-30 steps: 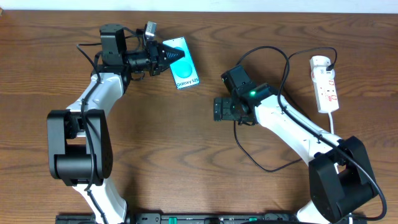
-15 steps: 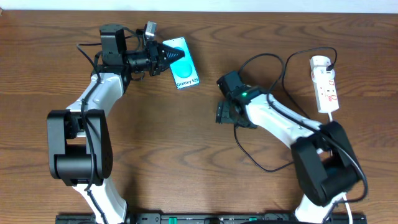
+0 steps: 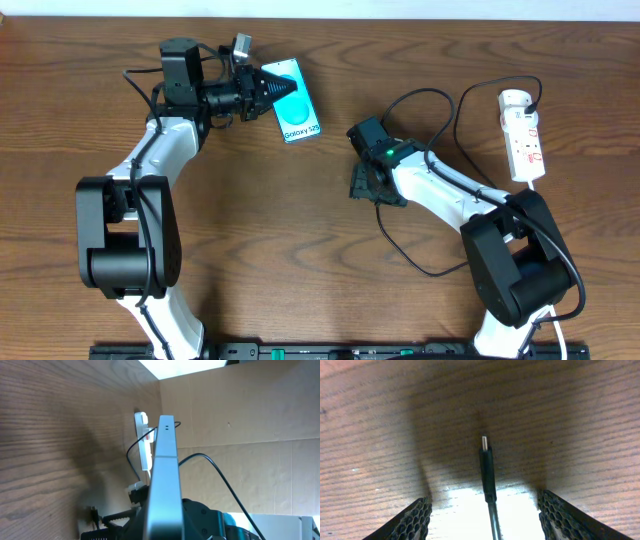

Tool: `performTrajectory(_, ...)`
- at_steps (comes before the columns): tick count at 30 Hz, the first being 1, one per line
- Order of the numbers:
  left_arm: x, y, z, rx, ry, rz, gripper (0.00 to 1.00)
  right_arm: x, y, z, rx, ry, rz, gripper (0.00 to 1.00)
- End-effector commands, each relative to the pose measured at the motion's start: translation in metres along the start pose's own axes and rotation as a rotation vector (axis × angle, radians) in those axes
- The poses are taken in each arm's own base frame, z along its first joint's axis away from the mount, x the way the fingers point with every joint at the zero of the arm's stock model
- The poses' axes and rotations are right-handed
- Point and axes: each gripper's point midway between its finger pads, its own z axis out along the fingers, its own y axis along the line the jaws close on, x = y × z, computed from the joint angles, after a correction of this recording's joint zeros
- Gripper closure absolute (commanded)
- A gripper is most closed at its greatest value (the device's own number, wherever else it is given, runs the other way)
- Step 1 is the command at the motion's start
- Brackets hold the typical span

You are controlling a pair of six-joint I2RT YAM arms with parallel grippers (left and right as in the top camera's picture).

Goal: Plug charger to phone and switch on socket
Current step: 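Lower and close the right gripper on the USB-C plug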

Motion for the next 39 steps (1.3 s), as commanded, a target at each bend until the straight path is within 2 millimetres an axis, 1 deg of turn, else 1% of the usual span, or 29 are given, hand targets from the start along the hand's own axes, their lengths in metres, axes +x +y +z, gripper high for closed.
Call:
performTrajectory(1, 0.001, -0.0029, 0.0001, 0.015, 0.014, -0.001, 0.93, -0.0038, -0.002, -0.0008, 0.022, -0.033, 0.002, 0.32)
performTrajectory(8, 0.001, -0.0029, 0.0001, 0.015, 0.014, -0.001, 0.93, -0.0107, -0.0033, -0.0012, 0.035, -0.067, 0.004, 0.34)
performTrajectory(13, 0.0009, -0.0028, -0.0001, 0.015, 0.014, -0.001, 0.92, -0.0108, -0.0029, -0.0012, 0.033, -0.068, 0.005, 0.41)
performTrajectory(18, 0.001, -0.0028, 0.0001, 0.015, 0.014, -0.001, 0.93, -0.0108, -0.003, -0.0012, 0.033, -0.068, 0.005, 0.55)
performTrajectory(22, 0.0009, -0.0028, -0.0001, 0.015, 0.014, -0.001, 0.93, -0.0108, -0.003, -0.0012, 0.033, -0.068, 0.005, 0.65)
performTrajectory(27, 0.0009, -0.0028, -0.0001, 0.015, 0.014, -0.001, 0.93, -0.0109, -0.003, -0.0012, 0.033, -0.068, 0.005, 0.67)
performTrajectory(32, 0.001, -0.0028, -0.0001, 0.015, 0.014, -0.002, 0.93, -0.0111, -0.0032, -0.0012, 0.034, -0.069, 0.005, 0.73)
performTrajectory(39, 0.0011, -0.0028, 0.0001, 0.015, 0.014, -0.002, 0.92, -0.0112, -0.0033, -0.0012, 0.035, -0.07, 0.006, 0.78)
